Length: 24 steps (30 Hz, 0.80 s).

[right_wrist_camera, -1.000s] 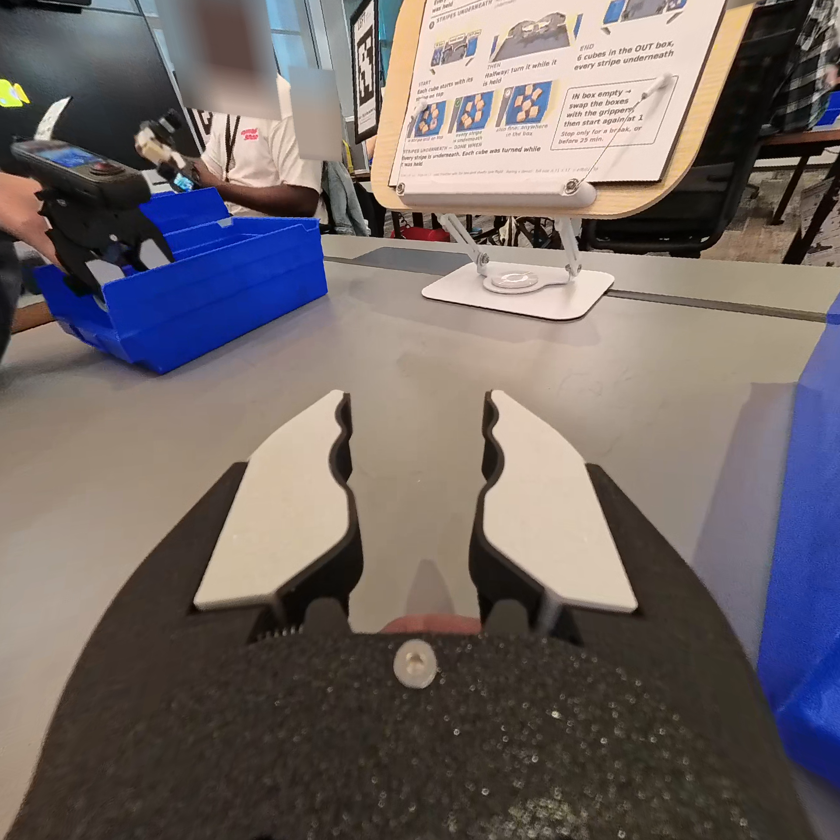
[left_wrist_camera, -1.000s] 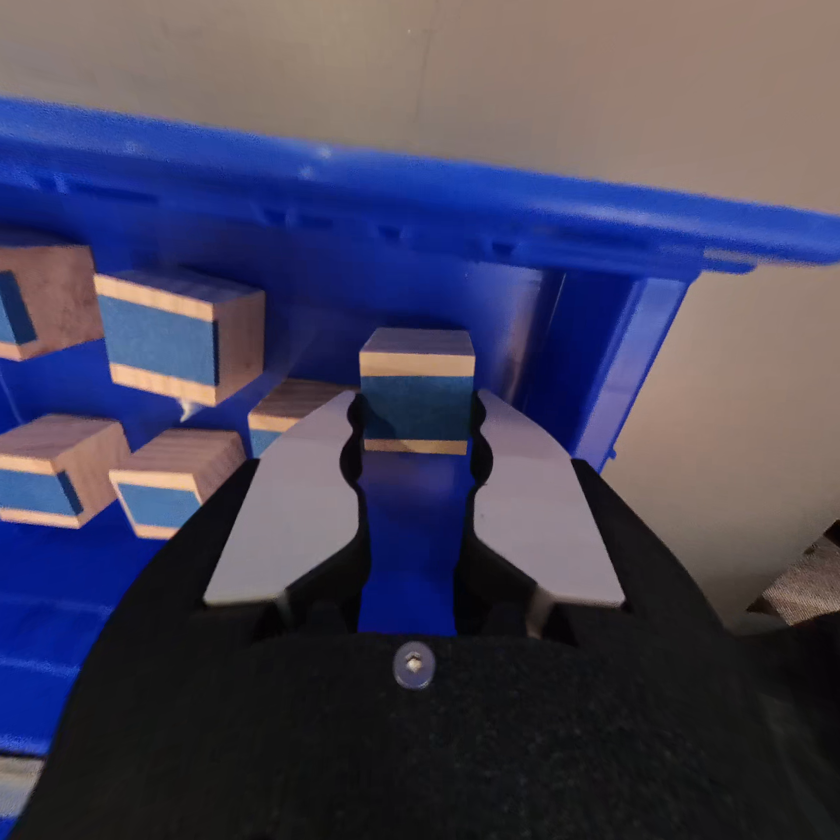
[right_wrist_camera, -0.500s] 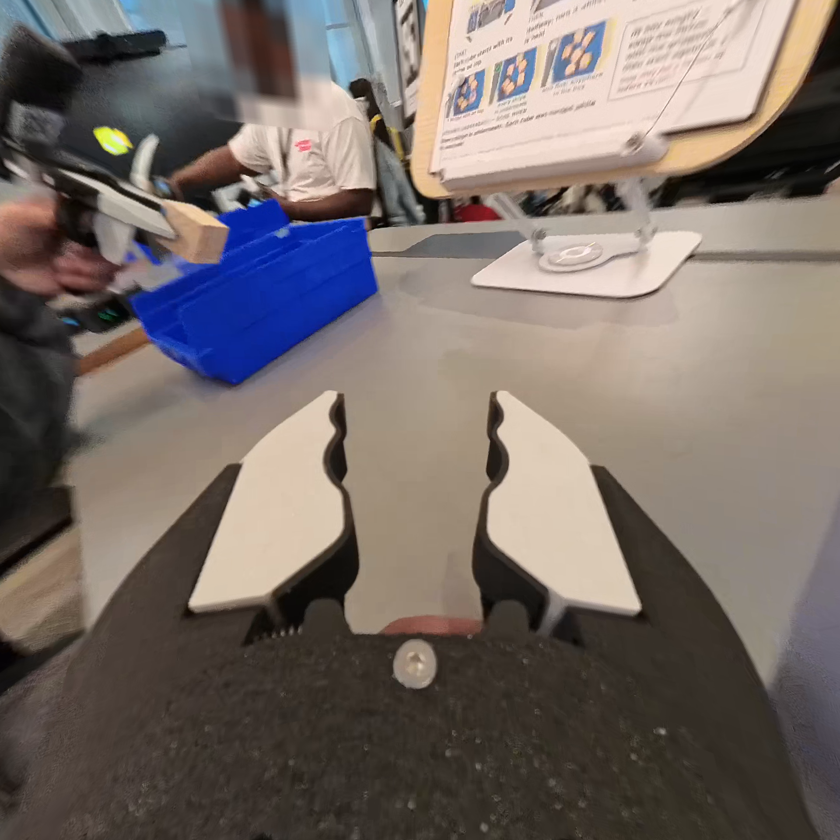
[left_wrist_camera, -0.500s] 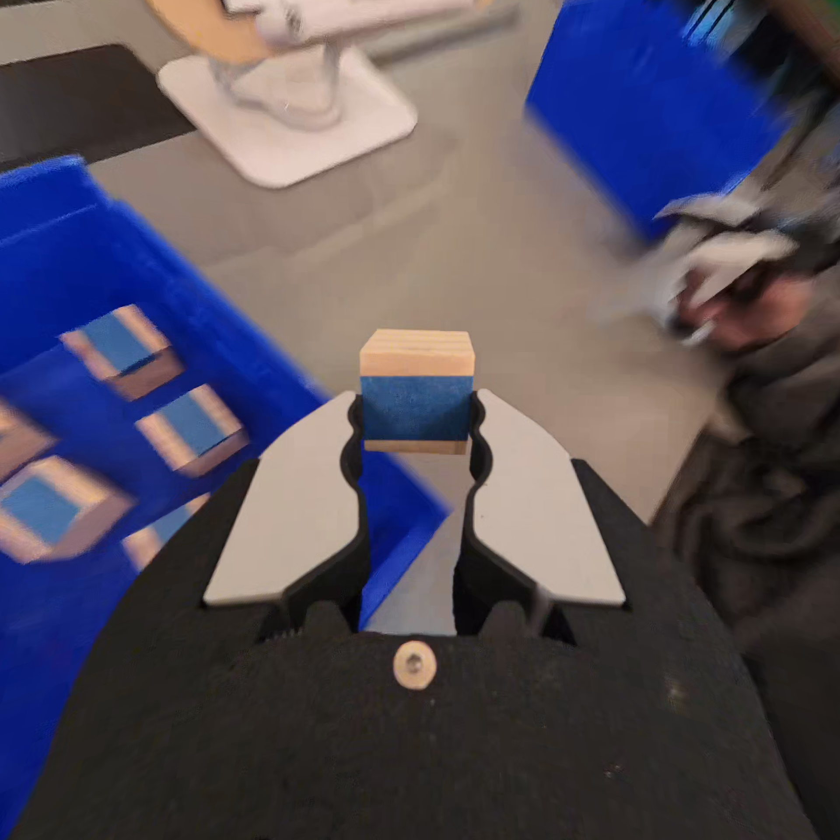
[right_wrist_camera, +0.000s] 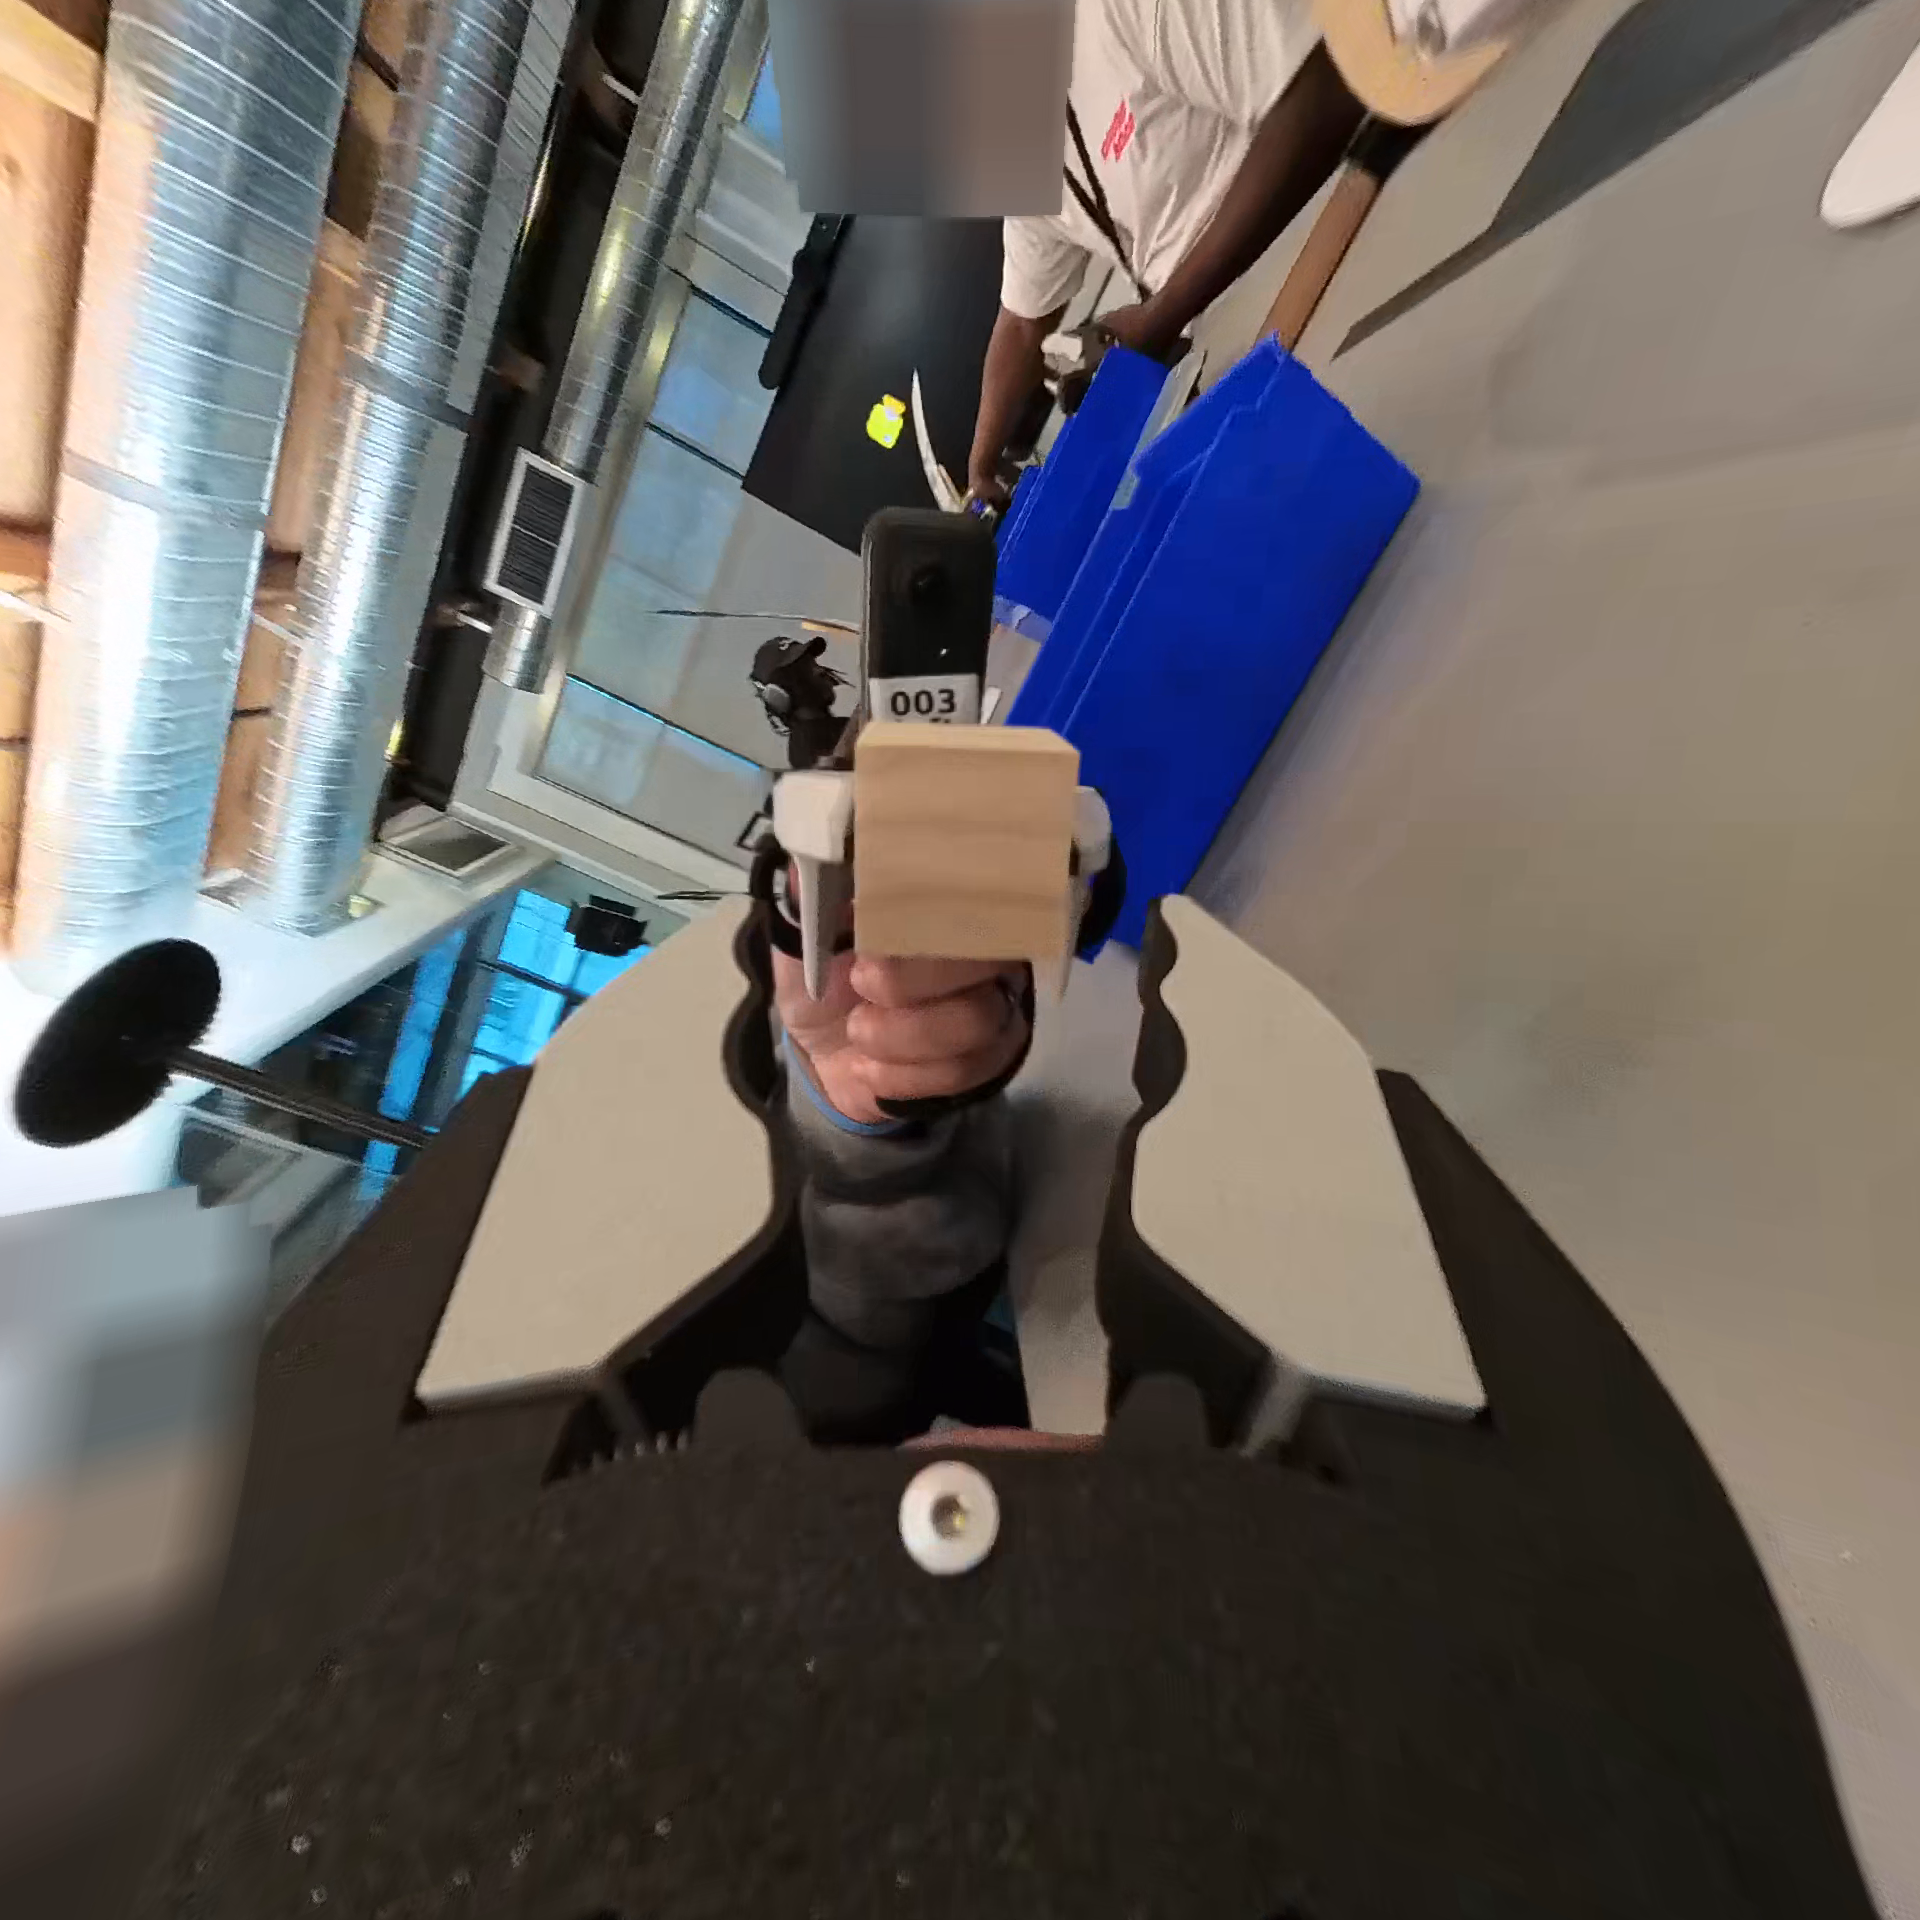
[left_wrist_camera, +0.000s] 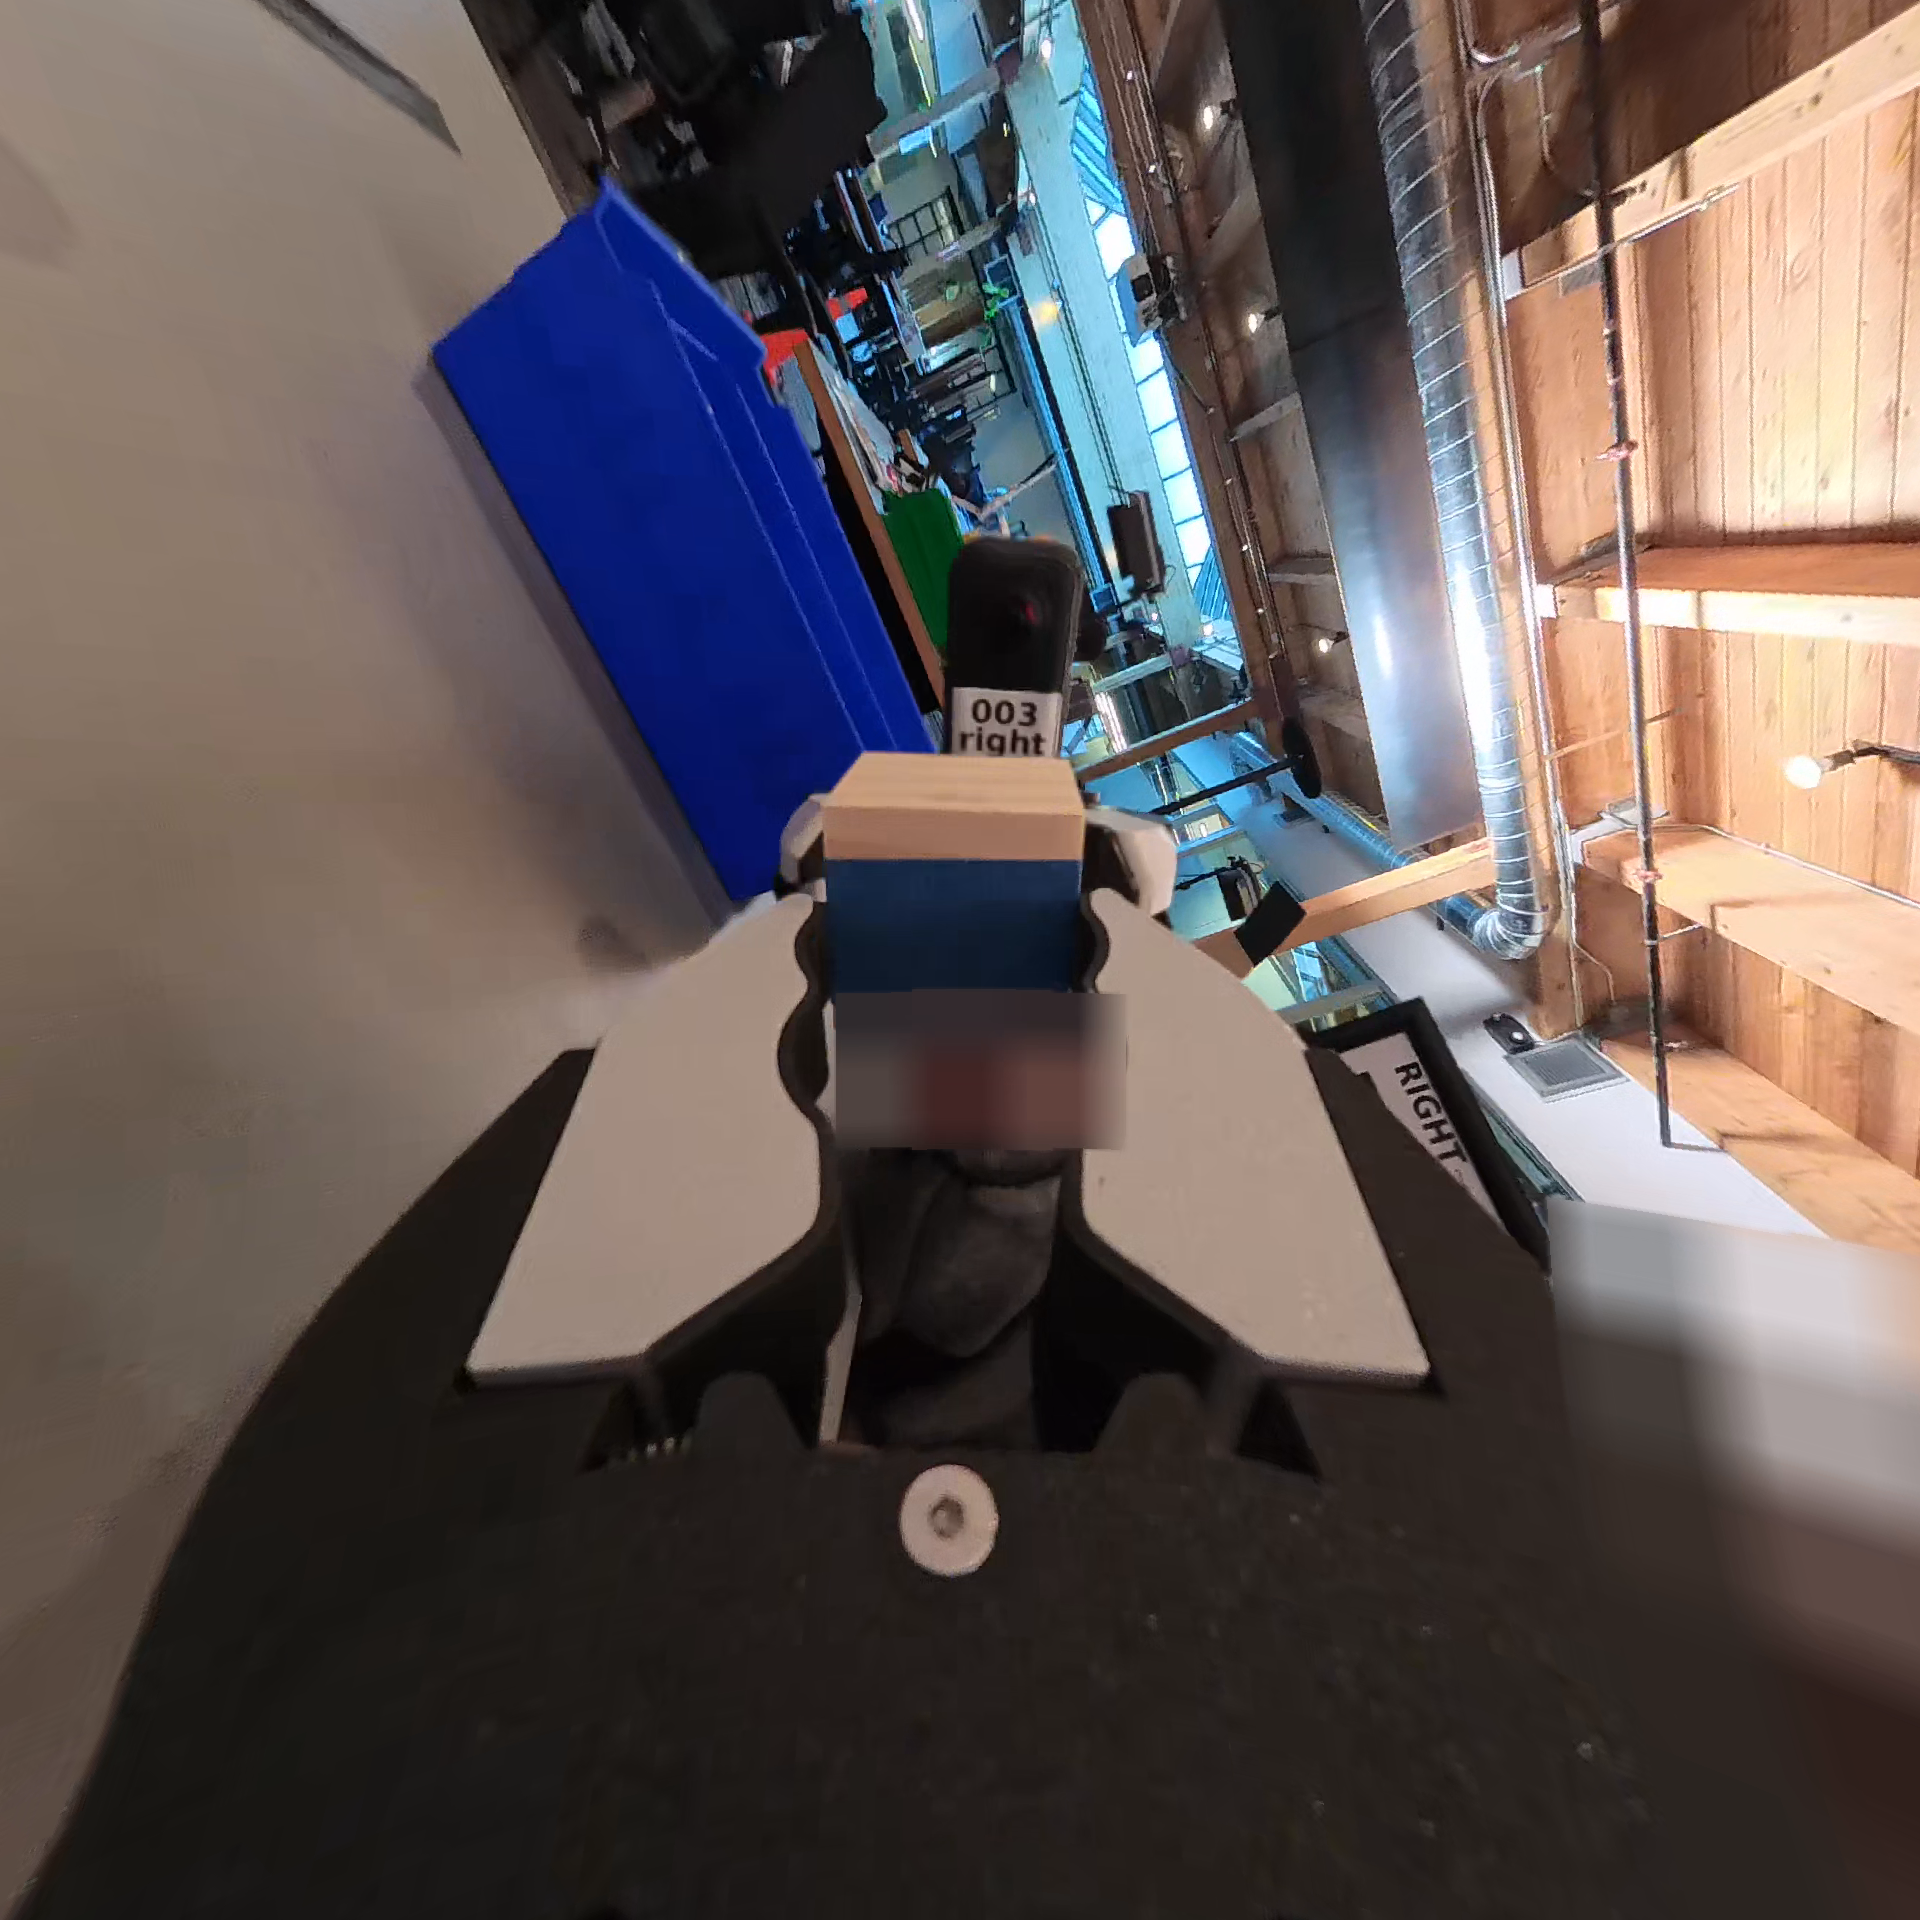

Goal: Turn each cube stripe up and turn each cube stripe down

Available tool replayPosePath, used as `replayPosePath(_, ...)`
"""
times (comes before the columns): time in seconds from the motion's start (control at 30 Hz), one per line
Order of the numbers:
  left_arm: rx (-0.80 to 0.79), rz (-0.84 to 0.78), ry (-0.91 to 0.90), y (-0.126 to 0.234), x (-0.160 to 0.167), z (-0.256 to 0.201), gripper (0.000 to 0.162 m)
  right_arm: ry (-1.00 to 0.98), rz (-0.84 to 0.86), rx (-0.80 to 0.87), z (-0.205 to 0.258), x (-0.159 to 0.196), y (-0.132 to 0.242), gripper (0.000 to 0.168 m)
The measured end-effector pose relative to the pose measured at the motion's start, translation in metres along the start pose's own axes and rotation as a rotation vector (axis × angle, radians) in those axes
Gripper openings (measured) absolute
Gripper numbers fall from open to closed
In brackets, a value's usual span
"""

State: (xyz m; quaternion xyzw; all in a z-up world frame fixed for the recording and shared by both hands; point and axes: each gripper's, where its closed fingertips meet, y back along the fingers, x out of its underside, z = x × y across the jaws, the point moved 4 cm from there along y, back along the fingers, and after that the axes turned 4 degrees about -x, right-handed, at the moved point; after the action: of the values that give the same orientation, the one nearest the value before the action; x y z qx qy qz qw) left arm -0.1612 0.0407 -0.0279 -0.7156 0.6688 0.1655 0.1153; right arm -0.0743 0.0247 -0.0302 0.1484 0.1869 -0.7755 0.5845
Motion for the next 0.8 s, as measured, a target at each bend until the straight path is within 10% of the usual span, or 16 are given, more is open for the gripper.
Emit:
replayPosePath(0.6,-0.065,0.054,-0.032,-0.007,0.018,0.02,0.045,-0.132,0.048,-0.051,-0.03,0.004,-0.004,0.043)
replayPosePath(0.8,-0.385,0.015,-0.306,0.04,0.045,0.024,0.07,-0.098,0.021,-0.037,-0.027,-0.001,0.011,0.043)
